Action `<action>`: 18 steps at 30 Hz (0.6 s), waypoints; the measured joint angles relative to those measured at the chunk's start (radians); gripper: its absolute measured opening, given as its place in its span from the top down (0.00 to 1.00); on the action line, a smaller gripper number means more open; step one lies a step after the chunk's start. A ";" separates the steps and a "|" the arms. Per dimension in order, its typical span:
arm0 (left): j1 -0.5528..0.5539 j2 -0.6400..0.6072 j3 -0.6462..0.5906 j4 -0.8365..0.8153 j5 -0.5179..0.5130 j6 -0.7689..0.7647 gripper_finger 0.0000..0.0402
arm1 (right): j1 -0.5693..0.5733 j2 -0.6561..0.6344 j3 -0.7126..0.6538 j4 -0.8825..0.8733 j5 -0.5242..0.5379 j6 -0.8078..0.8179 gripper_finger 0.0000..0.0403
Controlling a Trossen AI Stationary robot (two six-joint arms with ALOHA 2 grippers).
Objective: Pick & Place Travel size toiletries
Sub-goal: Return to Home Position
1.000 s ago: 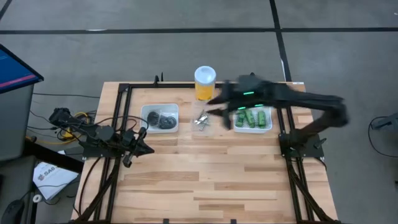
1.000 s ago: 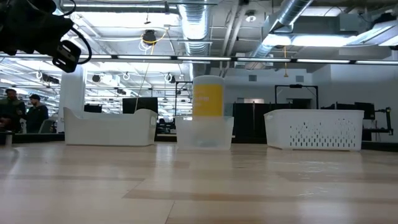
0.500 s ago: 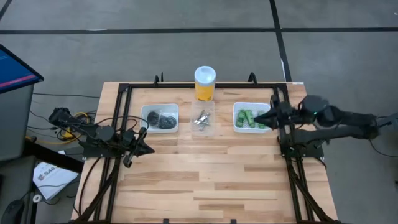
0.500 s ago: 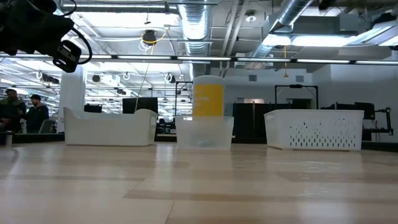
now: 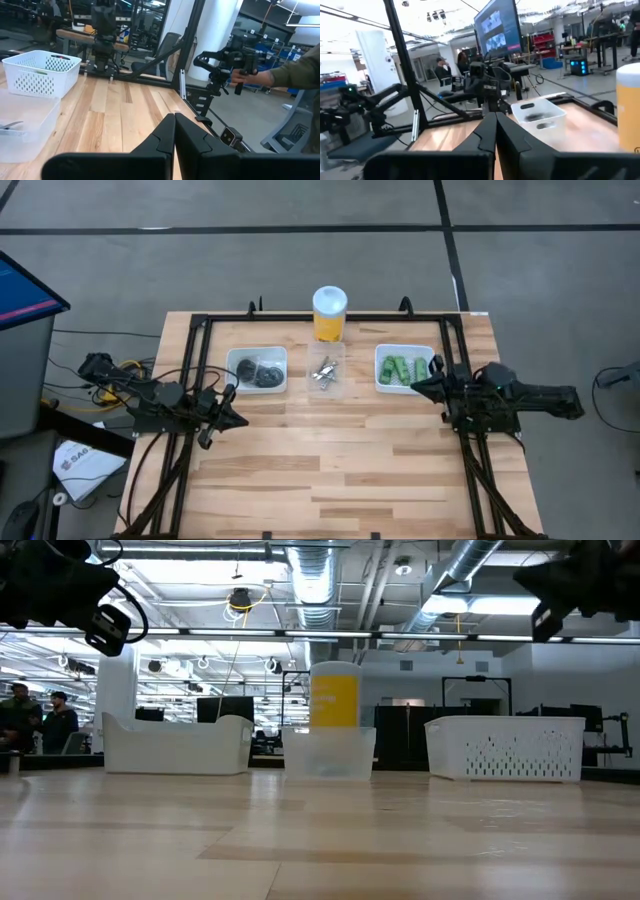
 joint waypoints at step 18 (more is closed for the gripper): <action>0.000 0.008 -0.001 0.016 0.001 0.000 1.00 | 0.001 0.008 -0.129 -0.020 -0.001 -0.002 1.00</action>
